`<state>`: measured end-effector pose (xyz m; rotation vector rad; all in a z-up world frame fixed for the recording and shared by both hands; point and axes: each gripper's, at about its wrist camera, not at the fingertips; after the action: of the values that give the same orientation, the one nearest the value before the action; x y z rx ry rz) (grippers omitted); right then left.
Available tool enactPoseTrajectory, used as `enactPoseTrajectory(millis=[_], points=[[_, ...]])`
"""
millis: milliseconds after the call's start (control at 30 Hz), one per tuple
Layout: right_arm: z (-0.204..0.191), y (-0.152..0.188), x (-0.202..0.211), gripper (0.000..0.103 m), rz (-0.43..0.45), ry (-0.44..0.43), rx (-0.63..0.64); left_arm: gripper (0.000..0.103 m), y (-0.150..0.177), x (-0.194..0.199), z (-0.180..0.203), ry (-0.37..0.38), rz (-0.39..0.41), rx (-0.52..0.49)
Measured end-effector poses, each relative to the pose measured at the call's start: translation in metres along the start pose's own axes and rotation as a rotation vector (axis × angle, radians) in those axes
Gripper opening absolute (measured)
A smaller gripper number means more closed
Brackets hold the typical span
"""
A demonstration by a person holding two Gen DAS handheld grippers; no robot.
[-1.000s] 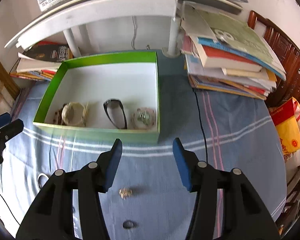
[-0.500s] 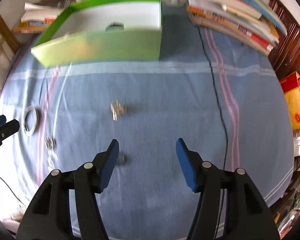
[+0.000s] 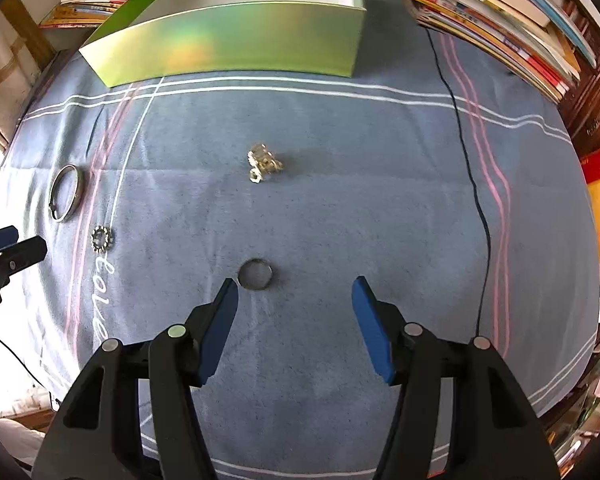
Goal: Organize jewelry
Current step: 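Grasp the small gold charm with the right gripper while the left grasps the silver bangle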
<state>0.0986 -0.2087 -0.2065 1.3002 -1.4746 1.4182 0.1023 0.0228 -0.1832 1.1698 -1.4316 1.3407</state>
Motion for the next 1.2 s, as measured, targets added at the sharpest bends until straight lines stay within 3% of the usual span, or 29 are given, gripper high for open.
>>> enactPoseTrajectory(millis=[267,467,700,867,900,967,1033,1200], points=[[0.0,-0.038,-0.01,0.059,0.046,-0.032,-0.006,0.08,-0.019,-0.02,0.001,-0.006,-0.019,-0.006],[-0.011,-0.064,-0.024,0.059,0.025,-0.016,0.055,0.082,-0.035,-0.033,-0.003,0.014,-0.043,0.02],[-0.019,-0.081,-0.04,0.058,0.005,-0.001,0.092,0.083,-0.052,-0.048,-0.005,-0.023,-0.051,0.009],[-0.021,-0.083,-0.043,0.058,0.002,-0.005,0.097,0.075,-0.056,-0.052,0.003,-0.061,-0.03,-0.029],[-0.022,-0.082,-0.044,0.056,0.005,-0.008,0.1,0.069,-0.057,-0.05,0.003,-0.059,-0.012,-0.028],[-0.022,-0.082,-0.042,0.037,0.017,-0.018,0.116,0.061,-0.056,-0.048,0.008,-0.06,0.007,-0.03],[-0.024,-0.083,-0.041,0.025,0.017,-0.022,0.127,0.061,-0.057,-0.047,0.011,-0.059,0.01,-0.03],[-0.024,-0.081,-0.038,0.02,0.015,-0.036,0.115,0.06,-0.058,-0.043,0.011,-0.04,0.013,-0.01]])
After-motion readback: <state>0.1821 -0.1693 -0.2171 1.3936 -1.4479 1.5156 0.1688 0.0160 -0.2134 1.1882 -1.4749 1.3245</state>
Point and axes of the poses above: each gripper's, at about its wrist camera, not at the fingertips, and x roughly against the way its jaws point, z to its right, y to its underside, and after that the axes turned 8 degrees about -y, right-handed
